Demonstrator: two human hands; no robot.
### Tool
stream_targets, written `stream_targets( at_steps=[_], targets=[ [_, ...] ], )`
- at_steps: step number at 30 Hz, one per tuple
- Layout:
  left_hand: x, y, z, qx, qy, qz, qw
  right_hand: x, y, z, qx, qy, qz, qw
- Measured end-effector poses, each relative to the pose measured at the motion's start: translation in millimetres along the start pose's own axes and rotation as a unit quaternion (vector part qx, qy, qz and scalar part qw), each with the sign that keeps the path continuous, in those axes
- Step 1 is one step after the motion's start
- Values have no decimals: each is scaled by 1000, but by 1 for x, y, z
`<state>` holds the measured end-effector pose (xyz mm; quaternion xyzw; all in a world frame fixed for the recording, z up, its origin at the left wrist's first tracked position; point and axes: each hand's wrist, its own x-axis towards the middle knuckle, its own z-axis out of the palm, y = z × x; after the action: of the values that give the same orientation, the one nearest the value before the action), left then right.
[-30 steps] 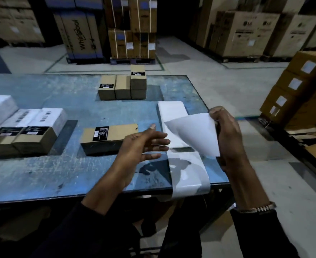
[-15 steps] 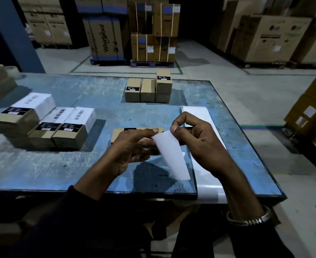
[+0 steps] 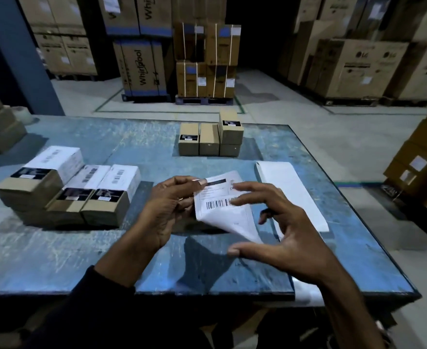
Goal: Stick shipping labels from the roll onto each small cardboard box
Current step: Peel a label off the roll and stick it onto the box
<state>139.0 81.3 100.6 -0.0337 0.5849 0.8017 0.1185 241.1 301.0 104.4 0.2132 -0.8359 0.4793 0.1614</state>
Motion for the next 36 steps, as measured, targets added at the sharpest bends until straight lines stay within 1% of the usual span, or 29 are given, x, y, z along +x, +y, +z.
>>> stream_targets(
  at_steps=[1, 2, 3, 5, 6, 7, 11, 14, 16, 21, 25, 27, 29, 31, 36],
  targets=[
    [3, 0, -3, -6, 5, 2, 1000, -3, 5, 1, 3, 21, 18, 1000],
    [5, 0, -5, -12, 8, 4, 1000, -5, 9, 4, 16, 57, 47, 997],
    [8, 1, -6, -19, 8, 7, 1000, -7, 12, 9, 37, 112, 84, 989],
    [10, 2, -8, -29, 0, 14, 999, -10, 17, 22, 87, 226, 165, 956],
    [11, 2, -9, -30, -2, 16, 999, -12, 19, 30, 100, 260, 195, 941],
    [13, 2, -9, -29, -3, 19, 999, -14, 20, 37, 112, 275, 216, 930],
    [22, 2, -10, -19, -4, 28, 999, -21, 18, 57, 179, 258, 277, 908],
    [29, 4, -11, -2, -13, 35, 999, -21, 18, 66, 222, 259, 287, 895],
    [30, 7, -12, 14, -25, 45, 999, -20, 20, 67, 231, 256, 286, 894],
    [43, 15, -13, 66, -64, 69, 993, -18, 29, 65, 214, 245, 278, 904],
    [61, 16, -23, 194, -93, 112, 970, -18, 37, 68, 171, 229, 279, 917],
    [70, 12, -27, 226, -104, 138, 959, -18, 40, 72, 140, 227, 279, 922],
    [77, 7, -31, 237, -117, 158, 952, -20, 44, 74, 118, 239, 280, 922],
    [84, 1, -33, 246, -126, 171, 946, -21, 46, 75, 120, 250, 280, 919],
    [93, -7, -38, 238, -121, 174, 948, -19, 45, 76, 129, 262, 281, 914]
  ],
)
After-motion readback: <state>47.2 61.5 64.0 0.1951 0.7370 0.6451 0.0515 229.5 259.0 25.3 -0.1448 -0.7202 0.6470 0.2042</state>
